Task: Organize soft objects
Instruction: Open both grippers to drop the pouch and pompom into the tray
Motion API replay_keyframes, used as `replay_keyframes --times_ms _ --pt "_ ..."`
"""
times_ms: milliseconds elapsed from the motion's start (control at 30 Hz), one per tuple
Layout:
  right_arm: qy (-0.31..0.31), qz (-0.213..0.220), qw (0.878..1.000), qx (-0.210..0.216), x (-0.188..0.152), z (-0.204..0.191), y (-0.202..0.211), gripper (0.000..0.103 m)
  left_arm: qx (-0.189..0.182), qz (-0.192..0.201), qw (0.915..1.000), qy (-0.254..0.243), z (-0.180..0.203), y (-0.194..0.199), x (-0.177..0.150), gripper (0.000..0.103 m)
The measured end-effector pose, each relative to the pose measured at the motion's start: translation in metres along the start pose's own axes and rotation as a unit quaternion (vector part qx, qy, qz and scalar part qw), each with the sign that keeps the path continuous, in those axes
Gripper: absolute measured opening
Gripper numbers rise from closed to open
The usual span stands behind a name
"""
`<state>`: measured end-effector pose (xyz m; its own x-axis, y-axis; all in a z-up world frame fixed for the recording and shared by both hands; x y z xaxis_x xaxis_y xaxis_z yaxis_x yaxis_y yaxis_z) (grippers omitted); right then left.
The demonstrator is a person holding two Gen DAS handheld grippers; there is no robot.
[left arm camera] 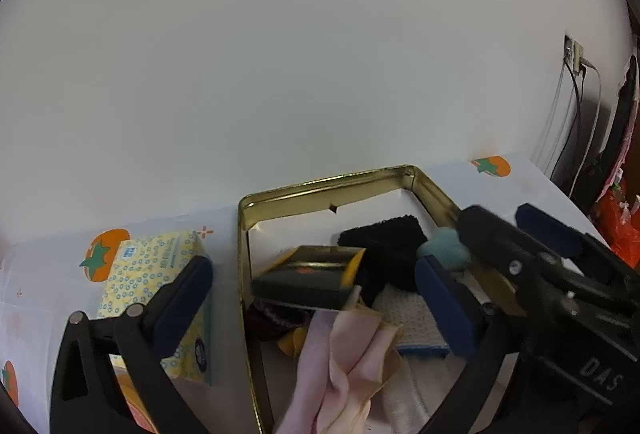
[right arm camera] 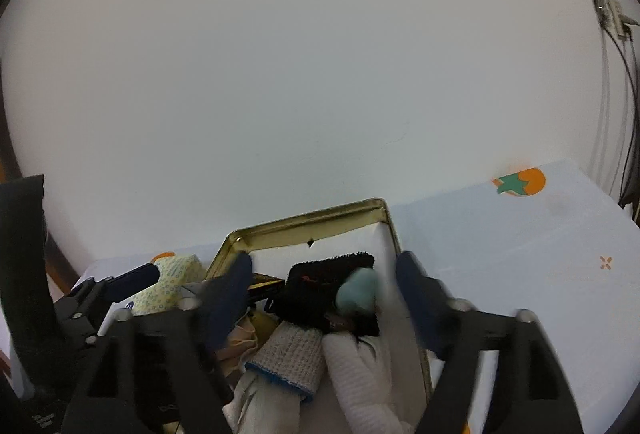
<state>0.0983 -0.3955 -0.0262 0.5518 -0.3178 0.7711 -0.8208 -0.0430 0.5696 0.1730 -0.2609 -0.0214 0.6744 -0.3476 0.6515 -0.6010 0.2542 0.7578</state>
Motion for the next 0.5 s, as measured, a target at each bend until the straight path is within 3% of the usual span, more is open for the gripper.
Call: replay_keyframes --times_ms 100,200,500 --pt "-0.003 0.015 1.000 0.010 0.001 -0.002 0.007 0.078 -0.024 -0.022 0.9991 0.029 -0.002 -0.003 -0.005 0.103" --pt "-0.007 0.032 0.999 0.015 0.002 -0.002 0.013 0.078 -0.033 -0.018 0.9981 0.049 -0.008 0.000 -0.005 0.103" --pt "-0.004 0.038 0.999 0.005 0.001 -0.004 0.016 0.078 -0.007 -0.012 0.9988 0.047 -0.019 -0.004 -0.003 0.103"
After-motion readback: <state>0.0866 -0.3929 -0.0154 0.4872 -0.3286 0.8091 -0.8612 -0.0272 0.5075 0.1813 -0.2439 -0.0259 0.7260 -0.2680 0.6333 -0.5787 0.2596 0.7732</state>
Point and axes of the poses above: each gripper's, at about its wrist camera, not at the fingertips, and y roughly against the way its jaws point, z to its right, x to its top, the point moved 8 cm from there along -y, roughly the way its jaws point, and after that the axes turned 12 degrees about -z, right-handed, at the moved point
